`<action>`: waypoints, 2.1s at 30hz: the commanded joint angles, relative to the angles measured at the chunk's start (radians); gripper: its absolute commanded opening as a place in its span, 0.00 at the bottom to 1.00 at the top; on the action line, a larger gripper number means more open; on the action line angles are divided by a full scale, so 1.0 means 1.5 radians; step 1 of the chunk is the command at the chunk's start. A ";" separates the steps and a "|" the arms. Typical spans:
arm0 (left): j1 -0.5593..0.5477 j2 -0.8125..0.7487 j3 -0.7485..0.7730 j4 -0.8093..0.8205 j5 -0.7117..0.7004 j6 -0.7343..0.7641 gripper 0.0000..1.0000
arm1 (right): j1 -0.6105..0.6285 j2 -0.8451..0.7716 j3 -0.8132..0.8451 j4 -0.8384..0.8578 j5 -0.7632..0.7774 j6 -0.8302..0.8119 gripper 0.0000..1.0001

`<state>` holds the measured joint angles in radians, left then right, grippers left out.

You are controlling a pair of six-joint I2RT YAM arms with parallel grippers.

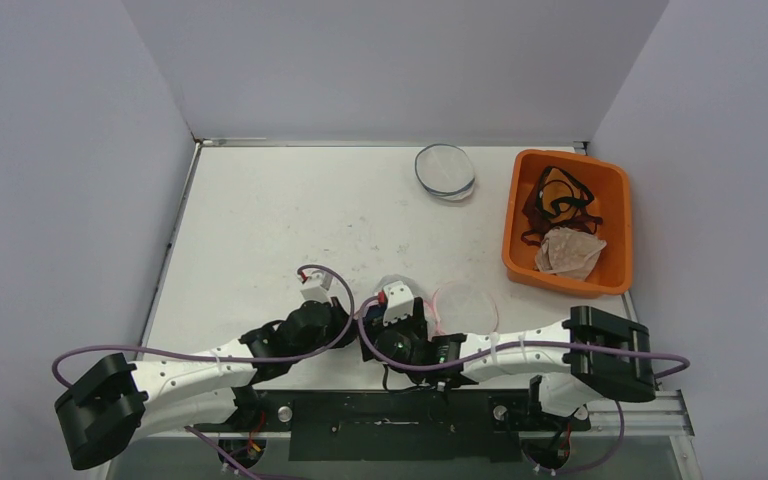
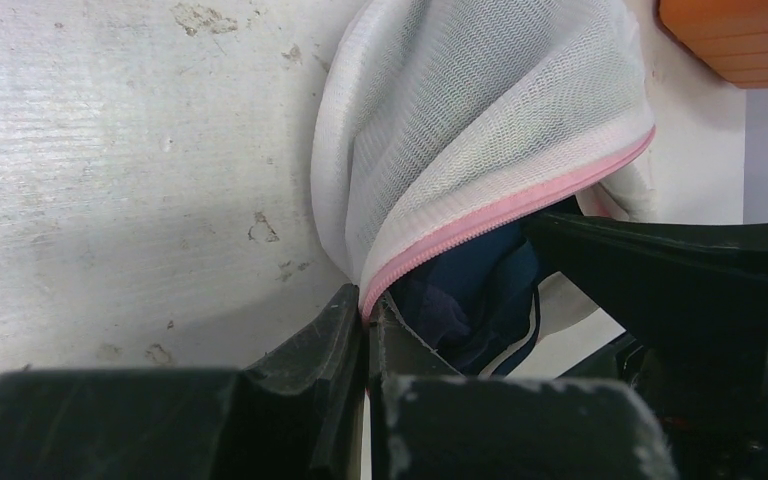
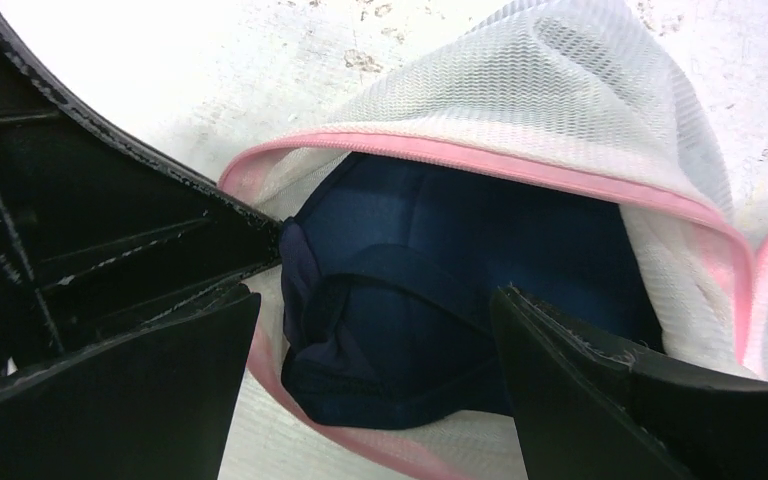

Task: Unzip the laundry bag and remove the bra
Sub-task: Pick up the bra from the laundry bag.

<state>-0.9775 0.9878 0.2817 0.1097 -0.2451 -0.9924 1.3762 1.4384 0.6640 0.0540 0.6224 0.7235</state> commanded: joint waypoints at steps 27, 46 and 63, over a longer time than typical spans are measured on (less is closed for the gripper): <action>-0.015 -0.022 0.016 0.023 -0.008 -0.013 0.00 | -0.066 0.016 -0.012 -0.003 0.015 0.036 0.05; 0.016 -0.057 0.116 -0.066 -0.034 0.035 0.00 | -0.075 -0.181 -0.020 -0.048 -0.330 -0.247 0.05; 0.054 -0.042 0.156 -0.095 -0.038 0.059 0.00 | -0.065 -0.257 -0.032 -0.014 -0.379 -0.283 0.05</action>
<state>-0.9077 0.8959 0.4797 -0.0647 -0.2996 -0.9142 1.2709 1.1496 0.5987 -0.0399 0.1009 0.3176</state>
